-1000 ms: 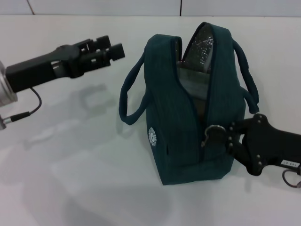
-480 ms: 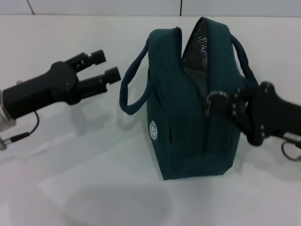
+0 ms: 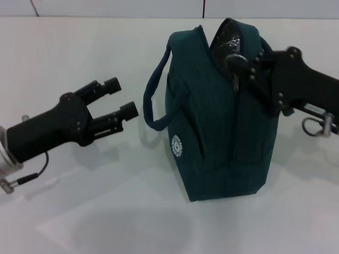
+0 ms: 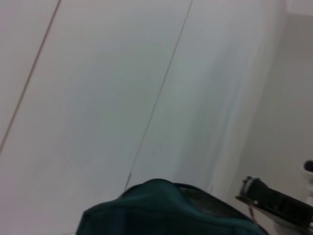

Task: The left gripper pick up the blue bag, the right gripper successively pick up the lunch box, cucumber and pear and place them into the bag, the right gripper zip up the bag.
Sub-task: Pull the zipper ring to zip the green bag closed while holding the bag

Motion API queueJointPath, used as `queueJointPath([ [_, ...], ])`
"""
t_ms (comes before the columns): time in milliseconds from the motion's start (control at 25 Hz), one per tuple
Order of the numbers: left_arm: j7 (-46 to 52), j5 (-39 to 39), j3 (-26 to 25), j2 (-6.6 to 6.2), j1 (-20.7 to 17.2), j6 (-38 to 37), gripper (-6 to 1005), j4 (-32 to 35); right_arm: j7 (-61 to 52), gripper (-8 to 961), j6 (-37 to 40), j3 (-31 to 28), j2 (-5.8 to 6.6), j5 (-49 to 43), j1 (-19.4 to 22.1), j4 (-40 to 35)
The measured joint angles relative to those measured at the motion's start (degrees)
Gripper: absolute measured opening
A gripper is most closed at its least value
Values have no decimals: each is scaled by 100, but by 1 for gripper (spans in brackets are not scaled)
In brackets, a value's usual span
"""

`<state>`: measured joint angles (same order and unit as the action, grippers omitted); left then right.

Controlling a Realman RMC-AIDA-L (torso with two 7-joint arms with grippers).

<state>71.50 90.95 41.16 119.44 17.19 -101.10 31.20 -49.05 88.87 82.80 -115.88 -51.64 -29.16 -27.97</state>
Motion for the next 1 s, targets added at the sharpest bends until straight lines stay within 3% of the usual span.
queueJointPath([
  [640,-291,64,-30,6,-67,-76,877,-242,-37,17,-690,422,-32,39,-853,15],
  [1000,-758,64,6,22,179,254,867,-639,49,17,-946,408,-31,158,-915,-9],
])
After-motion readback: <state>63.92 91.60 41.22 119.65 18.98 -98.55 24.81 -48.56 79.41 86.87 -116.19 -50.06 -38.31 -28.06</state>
